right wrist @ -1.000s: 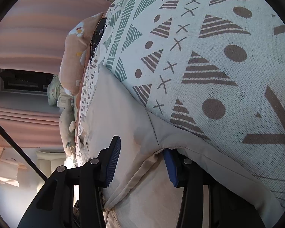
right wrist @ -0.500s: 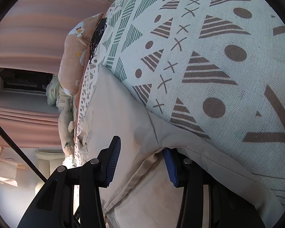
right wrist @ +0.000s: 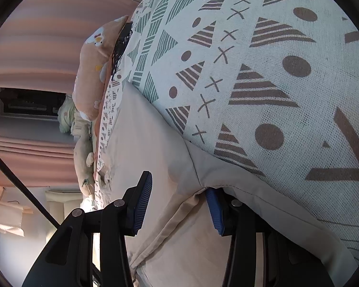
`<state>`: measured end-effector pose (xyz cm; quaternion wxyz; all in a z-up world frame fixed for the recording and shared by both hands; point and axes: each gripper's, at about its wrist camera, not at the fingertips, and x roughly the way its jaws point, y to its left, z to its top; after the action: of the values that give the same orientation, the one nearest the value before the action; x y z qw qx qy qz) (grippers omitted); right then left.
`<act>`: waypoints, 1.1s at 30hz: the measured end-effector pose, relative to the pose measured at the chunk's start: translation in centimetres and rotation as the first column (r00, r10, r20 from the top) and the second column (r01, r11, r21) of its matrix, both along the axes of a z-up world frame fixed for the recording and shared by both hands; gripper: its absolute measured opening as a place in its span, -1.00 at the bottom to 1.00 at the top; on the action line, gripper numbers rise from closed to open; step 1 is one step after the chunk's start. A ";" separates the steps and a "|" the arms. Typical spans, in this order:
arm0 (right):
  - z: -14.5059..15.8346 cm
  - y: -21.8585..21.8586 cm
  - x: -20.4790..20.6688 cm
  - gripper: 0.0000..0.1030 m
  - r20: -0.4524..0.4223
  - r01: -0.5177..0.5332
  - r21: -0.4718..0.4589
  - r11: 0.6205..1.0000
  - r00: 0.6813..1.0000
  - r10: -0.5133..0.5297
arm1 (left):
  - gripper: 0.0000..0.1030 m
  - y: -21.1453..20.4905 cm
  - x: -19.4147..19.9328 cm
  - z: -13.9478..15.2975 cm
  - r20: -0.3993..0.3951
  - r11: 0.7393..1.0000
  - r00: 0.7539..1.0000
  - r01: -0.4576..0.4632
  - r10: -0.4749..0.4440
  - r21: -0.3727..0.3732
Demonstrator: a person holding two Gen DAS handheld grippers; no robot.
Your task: Fold large clothes
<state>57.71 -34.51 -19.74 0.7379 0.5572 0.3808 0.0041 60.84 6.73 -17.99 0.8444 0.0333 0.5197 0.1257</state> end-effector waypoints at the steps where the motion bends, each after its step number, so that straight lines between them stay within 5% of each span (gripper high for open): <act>1: 0.0 0.0 0.0 -0.18 0.000 0.001 -0.001 1.000 1.000 -0.001 | 0.63 0.2 0.0 0.0 0.002 1.000 1.000 -0.001 0.001 0.010; 7: -0.2 0.1 0.1 -0.17 0.003 -0.005 0.011 1.000 1.000 0.005 | 0.62 -0.5 -0.5 0.8 0.043 1.000 0.999 0.001 -0.002 0.026; 12: 0.5 0.8 0.0 -0.06 -0.004 -0.028 -0.035 0.999 1.000 0.028 | 0.61 -0.5 -2.2 3.6 0.104 0.999 0.994 0.019 -0.014 -0.050; 17: 2.2 2.3 -1.1 0.48 0.013 -0.053 -0.103 0.993 0.998 0.055 | 0.70 -0.4 -5.1 6.4 0.129 0.988 0.991 0.055 -0.037 -0.143; 19: 3.2 3.0 -1.7 0.50 0.017 -0.053 -0.158 0.986 0.998 0.057 | 0.90 -0.4 -6.5 7.3 0.133 0.982 0.990 0.075 -0.052 -0.174; 33: 7.9 7.0 -11.5 0.64 0.178 -0.091 -0.273 0.958 0.974 0.143 | 0.99 1.8 -18.7 12.8 0.233 0.953 0.971 0.117 -0.051 -0.279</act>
<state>46.17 -27.56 -11.86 0.8377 0.4276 0.3358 0.0522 42.15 8.54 -5.21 0.8976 -0.0835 0.4326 0.0146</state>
